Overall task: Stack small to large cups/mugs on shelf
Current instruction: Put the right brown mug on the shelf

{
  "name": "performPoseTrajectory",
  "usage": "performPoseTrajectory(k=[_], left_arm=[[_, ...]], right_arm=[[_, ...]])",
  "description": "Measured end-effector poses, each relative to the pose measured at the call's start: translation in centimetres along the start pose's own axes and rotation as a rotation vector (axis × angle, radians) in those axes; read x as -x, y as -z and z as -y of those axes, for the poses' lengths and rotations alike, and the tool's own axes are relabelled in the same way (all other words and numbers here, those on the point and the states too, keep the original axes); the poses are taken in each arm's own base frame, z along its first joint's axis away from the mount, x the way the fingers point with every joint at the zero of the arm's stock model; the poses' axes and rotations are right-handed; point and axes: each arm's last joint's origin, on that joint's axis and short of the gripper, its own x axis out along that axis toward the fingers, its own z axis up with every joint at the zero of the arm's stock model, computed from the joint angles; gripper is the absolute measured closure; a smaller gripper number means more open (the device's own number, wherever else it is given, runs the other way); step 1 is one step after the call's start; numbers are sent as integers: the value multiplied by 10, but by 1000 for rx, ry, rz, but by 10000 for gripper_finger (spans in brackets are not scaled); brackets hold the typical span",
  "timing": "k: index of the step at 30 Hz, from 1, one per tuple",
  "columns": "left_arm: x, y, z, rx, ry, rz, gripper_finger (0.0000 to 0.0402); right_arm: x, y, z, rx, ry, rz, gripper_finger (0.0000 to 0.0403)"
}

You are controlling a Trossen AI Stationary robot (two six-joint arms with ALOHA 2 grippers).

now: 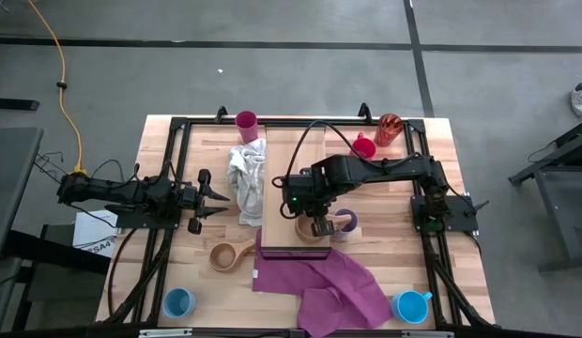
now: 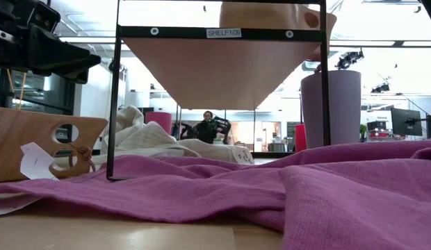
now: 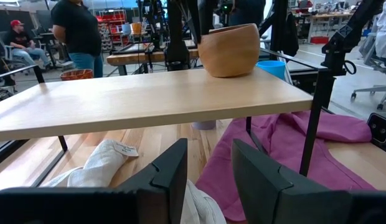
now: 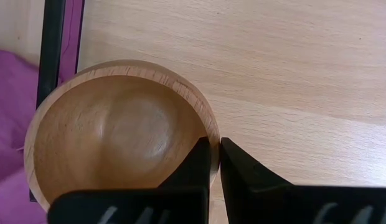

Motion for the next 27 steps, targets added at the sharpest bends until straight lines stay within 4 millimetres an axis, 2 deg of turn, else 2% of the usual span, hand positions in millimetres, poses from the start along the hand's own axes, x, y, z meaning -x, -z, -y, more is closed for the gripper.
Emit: performPoseTrajectory(k=[11,27], left_arm=[[0,0,0,0,0,0,291],[0,0,0,0,0,0,291]], right_arm=[[-3,0,0,6,-5,-14,364],[-1,-1,-1,8,-20,4,361]])
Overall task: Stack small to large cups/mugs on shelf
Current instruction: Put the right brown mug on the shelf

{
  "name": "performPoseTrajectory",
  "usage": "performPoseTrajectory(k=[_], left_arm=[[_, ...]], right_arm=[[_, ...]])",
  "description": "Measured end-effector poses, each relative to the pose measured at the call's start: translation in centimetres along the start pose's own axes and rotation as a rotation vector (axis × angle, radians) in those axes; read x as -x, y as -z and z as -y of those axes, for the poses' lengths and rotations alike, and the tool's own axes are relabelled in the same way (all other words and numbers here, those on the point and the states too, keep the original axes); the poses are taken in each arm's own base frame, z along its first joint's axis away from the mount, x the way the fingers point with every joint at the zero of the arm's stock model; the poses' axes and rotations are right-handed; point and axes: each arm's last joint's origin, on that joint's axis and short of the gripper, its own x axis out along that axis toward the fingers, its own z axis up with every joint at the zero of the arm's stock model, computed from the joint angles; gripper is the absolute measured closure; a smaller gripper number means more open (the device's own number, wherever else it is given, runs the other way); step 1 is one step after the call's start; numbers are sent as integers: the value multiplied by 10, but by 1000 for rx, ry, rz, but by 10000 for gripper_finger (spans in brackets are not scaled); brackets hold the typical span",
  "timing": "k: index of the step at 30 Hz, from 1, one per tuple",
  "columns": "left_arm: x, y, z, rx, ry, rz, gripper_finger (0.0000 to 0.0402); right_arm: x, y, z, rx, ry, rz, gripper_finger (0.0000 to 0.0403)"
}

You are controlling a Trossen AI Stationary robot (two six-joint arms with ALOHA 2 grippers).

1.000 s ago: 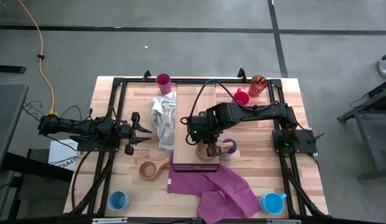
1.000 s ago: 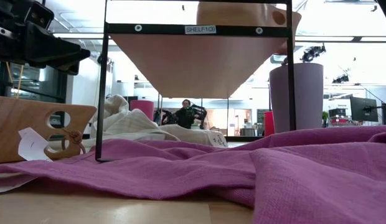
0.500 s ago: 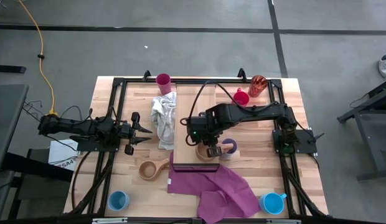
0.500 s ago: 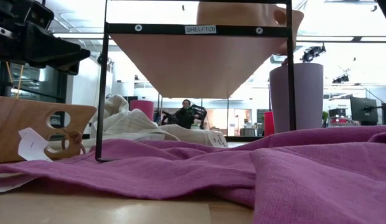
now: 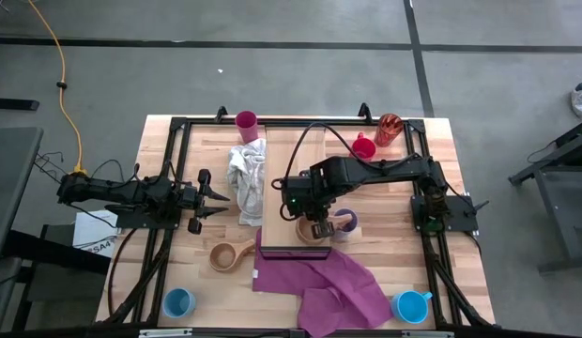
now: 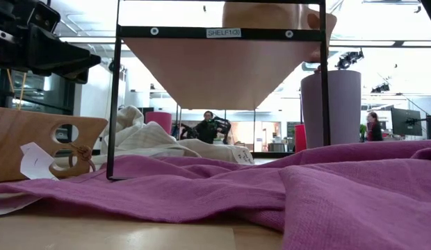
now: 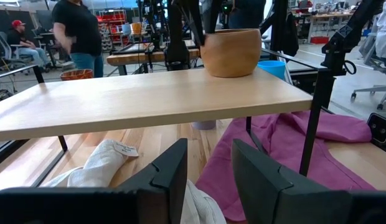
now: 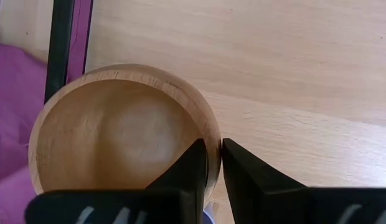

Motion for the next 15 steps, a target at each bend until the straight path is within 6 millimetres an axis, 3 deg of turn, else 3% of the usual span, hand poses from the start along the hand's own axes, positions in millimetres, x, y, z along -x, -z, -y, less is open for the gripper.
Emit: performPoseTrajectory(k=[9,15], left_arm=[[0,0,0,0,0,0,291],[0,0,0,0,0,0,291]], right_arm=[[26,-3,0,8,2,104,361],[25,2,1,-11,-19,65,344]])
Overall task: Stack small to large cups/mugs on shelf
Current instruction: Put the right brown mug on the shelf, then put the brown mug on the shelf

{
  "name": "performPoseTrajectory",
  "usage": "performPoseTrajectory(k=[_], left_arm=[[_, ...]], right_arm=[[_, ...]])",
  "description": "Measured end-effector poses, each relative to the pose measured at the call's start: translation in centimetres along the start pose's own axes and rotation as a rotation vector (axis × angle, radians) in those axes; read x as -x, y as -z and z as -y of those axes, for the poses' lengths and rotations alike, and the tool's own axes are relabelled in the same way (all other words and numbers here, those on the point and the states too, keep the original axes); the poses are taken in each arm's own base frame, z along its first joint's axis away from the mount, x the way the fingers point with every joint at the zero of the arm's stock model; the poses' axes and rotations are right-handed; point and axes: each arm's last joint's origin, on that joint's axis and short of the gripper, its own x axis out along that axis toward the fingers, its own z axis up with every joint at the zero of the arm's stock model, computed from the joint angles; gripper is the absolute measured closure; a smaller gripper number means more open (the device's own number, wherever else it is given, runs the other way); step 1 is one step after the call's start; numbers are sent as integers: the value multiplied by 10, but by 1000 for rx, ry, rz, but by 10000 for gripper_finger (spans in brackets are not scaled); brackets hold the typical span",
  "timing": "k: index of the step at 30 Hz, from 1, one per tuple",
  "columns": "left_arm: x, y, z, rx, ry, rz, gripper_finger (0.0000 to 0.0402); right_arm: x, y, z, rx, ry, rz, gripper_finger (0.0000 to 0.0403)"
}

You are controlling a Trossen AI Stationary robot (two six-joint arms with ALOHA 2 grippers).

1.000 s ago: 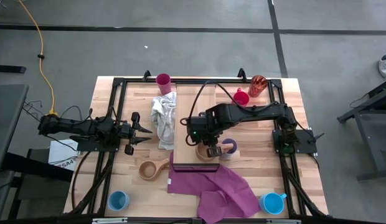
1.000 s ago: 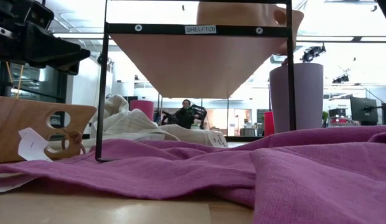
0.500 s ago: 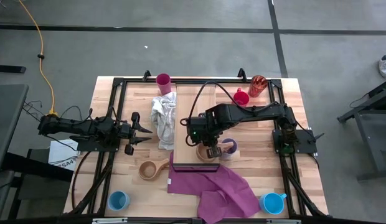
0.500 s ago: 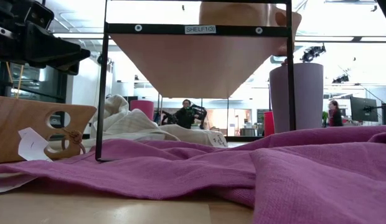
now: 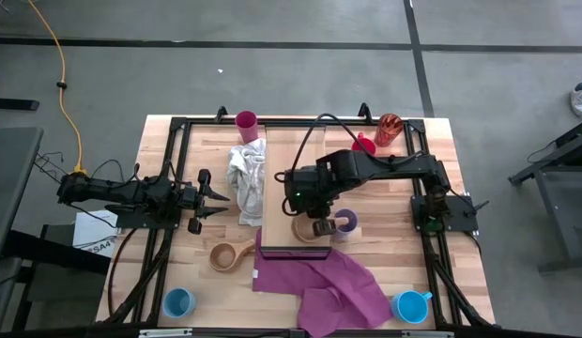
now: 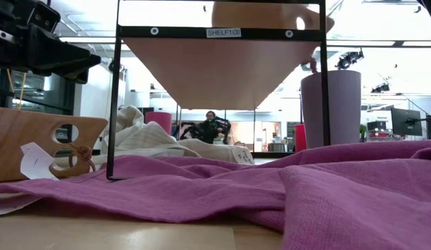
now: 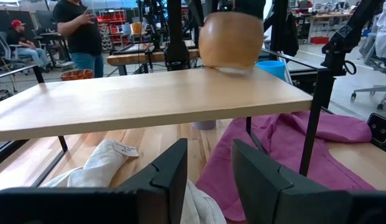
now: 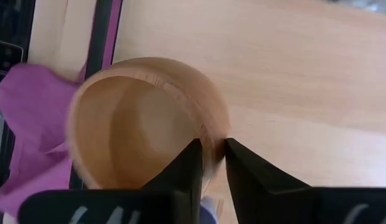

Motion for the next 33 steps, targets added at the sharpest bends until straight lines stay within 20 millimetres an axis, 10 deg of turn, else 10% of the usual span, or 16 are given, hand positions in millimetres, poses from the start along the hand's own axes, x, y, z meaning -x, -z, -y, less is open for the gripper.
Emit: performPoseTrajectory(k=[33], left_arm=[[0,0,0,0,1,0,291]], right_arm=[[12,-12,0,-8,-22,144,328]])
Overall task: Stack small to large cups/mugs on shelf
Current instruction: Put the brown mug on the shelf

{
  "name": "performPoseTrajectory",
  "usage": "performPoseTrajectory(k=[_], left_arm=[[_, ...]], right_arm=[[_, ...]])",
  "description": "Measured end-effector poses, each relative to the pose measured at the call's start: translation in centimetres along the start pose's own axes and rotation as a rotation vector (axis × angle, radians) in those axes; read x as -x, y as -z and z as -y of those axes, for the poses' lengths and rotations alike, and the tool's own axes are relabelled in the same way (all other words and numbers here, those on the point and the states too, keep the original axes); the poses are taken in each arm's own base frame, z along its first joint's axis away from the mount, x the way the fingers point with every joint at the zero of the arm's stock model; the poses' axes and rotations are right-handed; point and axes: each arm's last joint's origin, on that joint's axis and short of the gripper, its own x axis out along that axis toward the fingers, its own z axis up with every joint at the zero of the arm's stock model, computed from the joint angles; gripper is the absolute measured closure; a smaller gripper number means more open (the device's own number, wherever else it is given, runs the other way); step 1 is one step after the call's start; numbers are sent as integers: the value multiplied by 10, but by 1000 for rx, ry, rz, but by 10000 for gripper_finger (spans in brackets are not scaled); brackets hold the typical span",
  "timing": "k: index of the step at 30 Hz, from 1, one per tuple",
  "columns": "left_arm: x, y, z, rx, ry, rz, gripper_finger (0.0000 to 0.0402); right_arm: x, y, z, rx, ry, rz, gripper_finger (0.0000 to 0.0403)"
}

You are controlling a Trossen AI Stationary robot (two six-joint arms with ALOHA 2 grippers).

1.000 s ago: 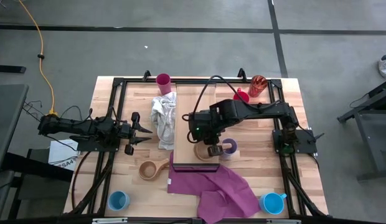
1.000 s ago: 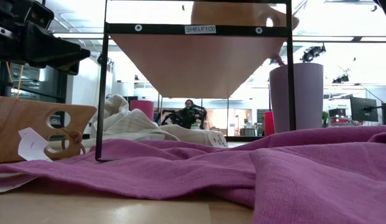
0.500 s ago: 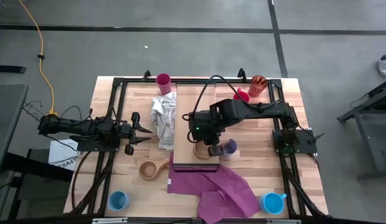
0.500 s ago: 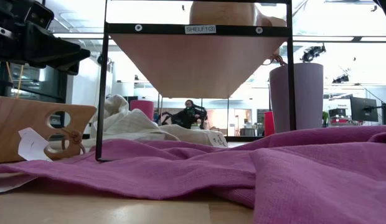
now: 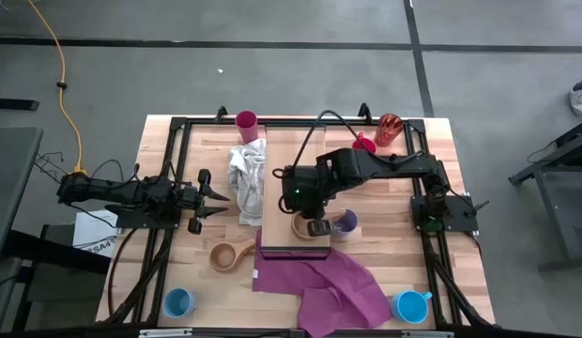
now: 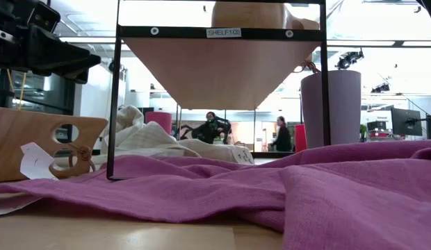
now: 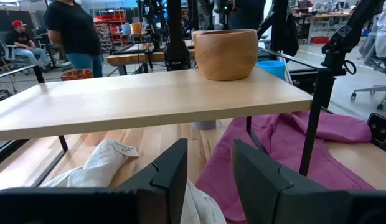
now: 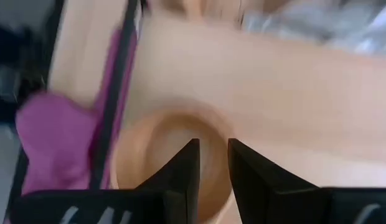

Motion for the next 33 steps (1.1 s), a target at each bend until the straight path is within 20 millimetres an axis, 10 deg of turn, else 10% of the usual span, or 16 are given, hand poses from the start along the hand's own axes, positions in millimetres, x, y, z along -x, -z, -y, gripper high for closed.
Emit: performPoseTrajectory(k=[13,26,33], left_arm=[[0,0,0,0,0,-1,291],[0,-2,-1,1,-16,22,291],[6,-34,-4,29,-84,355,291]], right_arm=[[134,-15,1,-123,31,730,328],[291,61,-19,-144,99,1315,328],[318,91,-32,-78,108,1373,329]])
